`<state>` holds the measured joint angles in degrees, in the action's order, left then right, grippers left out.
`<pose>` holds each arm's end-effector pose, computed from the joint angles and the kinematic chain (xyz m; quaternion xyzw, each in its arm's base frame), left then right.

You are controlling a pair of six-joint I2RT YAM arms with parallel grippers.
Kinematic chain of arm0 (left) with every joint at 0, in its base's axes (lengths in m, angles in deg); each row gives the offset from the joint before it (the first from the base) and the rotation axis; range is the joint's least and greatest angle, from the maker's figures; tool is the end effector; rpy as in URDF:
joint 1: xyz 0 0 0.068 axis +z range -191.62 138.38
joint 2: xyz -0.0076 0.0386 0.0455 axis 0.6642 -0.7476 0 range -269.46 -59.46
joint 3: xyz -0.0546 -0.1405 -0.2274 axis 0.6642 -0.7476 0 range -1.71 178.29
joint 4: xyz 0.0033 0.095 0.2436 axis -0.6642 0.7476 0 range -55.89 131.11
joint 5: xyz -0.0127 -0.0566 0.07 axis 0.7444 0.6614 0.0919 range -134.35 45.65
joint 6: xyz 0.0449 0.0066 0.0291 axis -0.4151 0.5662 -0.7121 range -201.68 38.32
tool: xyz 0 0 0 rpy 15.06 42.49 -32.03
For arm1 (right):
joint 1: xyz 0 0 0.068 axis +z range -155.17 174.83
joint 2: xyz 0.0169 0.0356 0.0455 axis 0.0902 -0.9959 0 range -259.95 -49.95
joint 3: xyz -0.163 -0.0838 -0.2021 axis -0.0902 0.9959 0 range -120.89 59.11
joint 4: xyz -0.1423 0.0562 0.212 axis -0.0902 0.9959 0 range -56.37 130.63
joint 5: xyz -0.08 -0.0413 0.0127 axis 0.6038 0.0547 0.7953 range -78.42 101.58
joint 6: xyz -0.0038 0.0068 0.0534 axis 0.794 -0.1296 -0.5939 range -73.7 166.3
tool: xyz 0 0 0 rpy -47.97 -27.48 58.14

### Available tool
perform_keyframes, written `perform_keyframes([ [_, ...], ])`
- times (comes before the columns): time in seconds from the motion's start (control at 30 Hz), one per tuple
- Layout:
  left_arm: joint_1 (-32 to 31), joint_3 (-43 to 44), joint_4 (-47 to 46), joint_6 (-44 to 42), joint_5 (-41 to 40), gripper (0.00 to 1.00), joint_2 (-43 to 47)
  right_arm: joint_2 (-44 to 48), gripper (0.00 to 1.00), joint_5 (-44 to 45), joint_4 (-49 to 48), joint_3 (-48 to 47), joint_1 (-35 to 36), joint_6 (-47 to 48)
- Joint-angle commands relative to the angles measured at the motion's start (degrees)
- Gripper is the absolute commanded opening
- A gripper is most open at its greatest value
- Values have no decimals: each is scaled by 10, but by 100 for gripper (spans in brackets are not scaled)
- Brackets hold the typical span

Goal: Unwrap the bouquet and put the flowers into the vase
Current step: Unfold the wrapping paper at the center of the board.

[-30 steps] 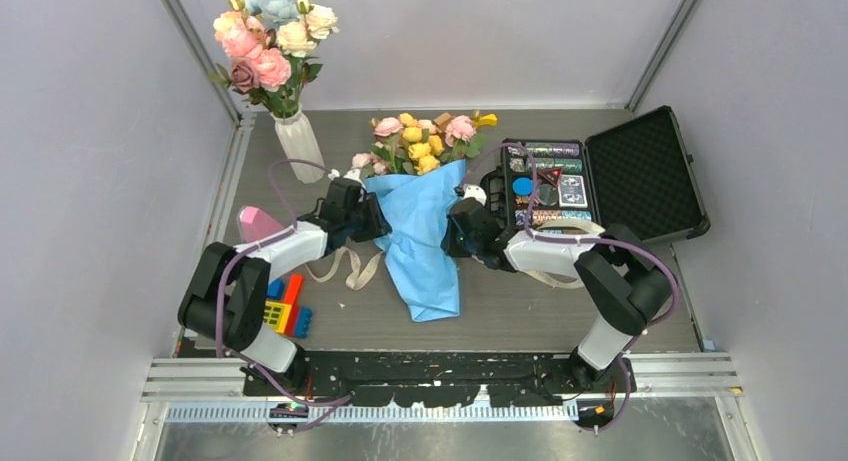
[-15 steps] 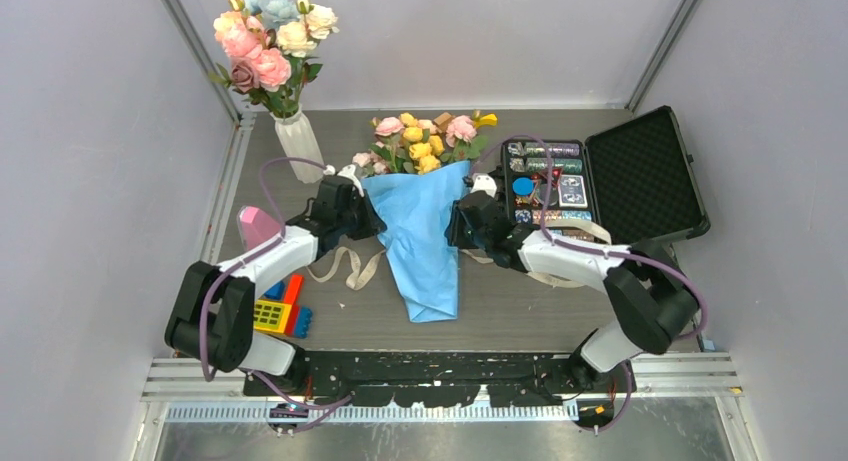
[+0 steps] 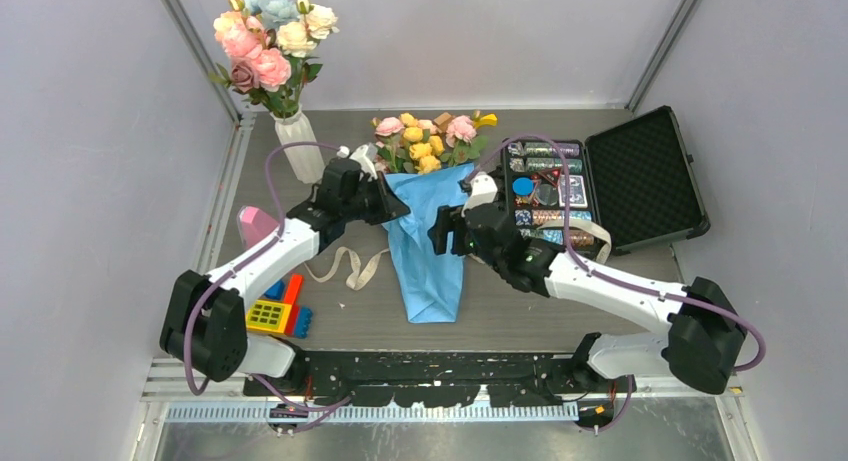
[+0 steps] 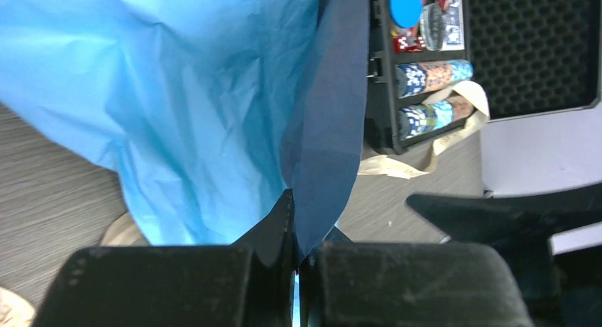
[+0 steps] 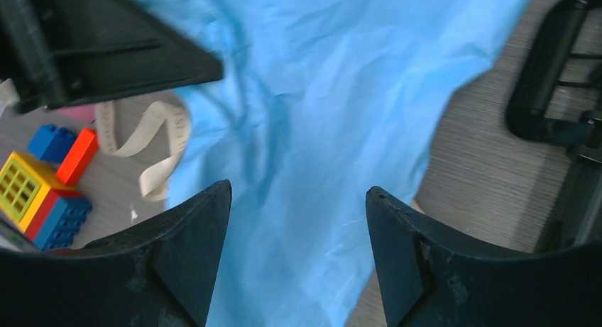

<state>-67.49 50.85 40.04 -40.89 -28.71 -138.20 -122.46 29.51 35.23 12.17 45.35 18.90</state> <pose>0.2716 -0.1423 0.2606 -0.0473 0.8682 -0.3629 0.3351 0.1887 0.2119 0.2643 -0.0894 0.8422 0.2203 0.4839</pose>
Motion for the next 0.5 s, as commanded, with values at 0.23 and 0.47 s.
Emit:
perform_keyframes([
  [0.23,-37,62,10,33,-3,0,-3,-24,78,210,-11,-81,150,95],
  [0.47,-47,70,17,32,-14,0,0,-69,77,276,27,-118,177,104],
])
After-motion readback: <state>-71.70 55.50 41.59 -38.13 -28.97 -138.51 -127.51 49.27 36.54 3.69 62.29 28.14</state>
